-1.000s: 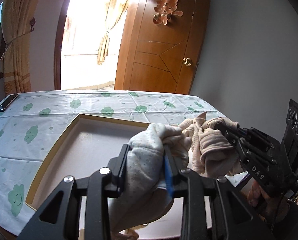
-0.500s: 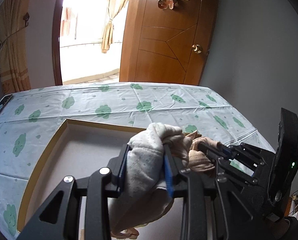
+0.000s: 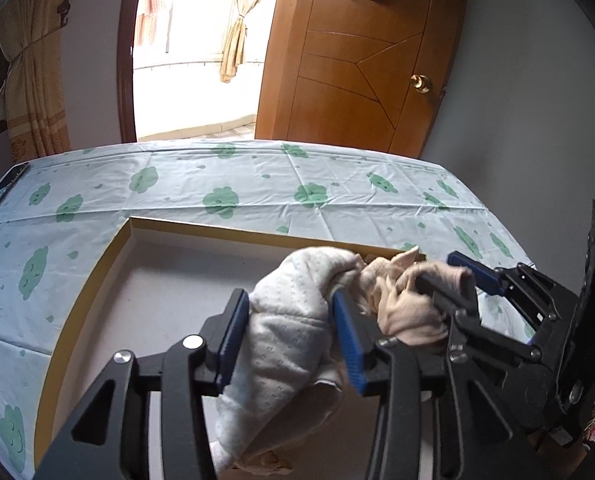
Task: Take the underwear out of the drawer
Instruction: 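Lower both garments into the tray and open both tools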
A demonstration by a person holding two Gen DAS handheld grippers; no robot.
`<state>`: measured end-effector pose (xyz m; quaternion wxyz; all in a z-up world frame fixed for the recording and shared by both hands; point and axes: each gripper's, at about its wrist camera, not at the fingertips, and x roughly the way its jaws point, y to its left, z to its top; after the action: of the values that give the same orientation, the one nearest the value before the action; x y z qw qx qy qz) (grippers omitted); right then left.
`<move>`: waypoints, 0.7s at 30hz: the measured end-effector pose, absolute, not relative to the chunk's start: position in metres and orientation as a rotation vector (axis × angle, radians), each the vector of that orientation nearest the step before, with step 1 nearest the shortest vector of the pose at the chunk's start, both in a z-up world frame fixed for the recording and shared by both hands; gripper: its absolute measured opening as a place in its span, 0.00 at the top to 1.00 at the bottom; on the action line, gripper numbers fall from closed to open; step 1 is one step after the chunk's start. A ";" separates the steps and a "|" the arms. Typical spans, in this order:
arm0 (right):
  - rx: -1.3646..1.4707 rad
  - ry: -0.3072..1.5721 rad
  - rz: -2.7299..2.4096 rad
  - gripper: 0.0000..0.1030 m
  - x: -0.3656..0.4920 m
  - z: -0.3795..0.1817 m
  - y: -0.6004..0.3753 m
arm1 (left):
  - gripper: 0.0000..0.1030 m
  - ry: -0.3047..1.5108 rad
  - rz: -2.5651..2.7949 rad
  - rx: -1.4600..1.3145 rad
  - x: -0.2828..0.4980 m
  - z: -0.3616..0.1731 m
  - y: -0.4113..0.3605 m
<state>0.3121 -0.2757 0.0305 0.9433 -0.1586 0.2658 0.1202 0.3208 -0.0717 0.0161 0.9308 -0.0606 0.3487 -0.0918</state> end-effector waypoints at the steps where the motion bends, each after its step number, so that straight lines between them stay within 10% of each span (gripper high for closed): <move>1: -0.308 0.543 0.258 0.29 0.310 0.030 -0.278 | 0.56 0.707 -0.193 -0.120 0.322 0.019 -0.072; 21: -0.152 0.507 0.404 0.26 0.252 0.058 -0.285 | 0.38 0.610 -0.231 -0.109 0.285 0.036 -0.048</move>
<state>0.2524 -0.2847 0.0581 0.9451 -0.0745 0.2487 0.1985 0.2852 -0.0484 0.0359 0.9459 -0.0535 0.2993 -0.1134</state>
